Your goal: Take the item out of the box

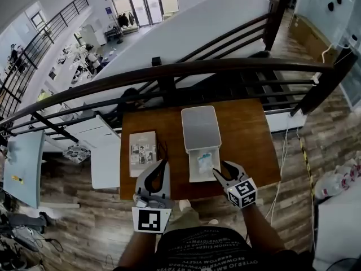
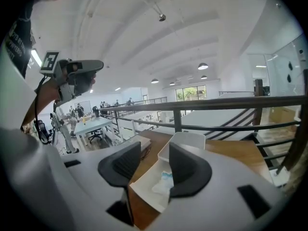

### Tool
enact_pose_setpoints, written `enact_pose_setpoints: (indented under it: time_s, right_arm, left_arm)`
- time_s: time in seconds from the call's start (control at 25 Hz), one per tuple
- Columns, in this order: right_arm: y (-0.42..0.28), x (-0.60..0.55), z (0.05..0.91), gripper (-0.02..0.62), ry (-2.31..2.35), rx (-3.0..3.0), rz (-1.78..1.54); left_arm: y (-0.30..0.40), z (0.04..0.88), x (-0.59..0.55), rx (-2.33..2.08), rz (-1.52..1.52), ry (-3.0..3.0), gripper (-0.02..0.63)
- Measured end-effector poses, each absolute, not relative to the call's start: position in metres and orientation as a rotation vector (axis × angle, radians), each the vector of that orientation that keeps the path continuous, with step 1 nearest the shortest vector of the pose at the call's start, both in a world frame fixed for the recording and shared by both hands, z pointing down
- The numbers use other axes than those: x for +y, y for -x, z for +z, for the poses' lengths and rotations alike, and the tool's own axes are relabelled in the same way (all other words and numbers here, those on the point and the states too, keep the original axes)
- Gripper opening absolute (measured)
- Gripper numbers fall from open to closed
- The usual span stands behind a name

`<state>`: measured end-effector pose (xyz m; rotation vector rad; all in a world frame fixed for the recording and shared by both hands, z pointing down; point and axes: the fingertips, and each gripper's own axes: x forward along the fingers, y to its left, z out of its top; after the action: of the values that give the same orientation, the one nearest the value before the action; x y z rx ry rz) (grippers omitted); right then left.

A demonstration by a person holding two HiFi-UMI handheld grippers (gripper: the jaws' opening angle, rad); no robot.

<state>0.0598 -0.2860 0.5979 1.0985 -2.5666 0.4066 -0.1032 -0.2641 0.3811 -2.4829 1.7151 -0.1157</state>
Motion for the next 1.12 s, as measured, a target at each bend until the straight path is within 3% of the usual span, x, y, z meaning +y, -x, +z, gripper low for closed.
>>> enact_pose_setpoints:
  time_s: [1.12]
  right_arm:
    - [0.0, -0.344, 0.779, 0.222, -0.896, -2.182, 0.553]
  left_arm:
    - [0.17, 0.422, -0.342, 1.726, -0.187, 2.562, 0.005]
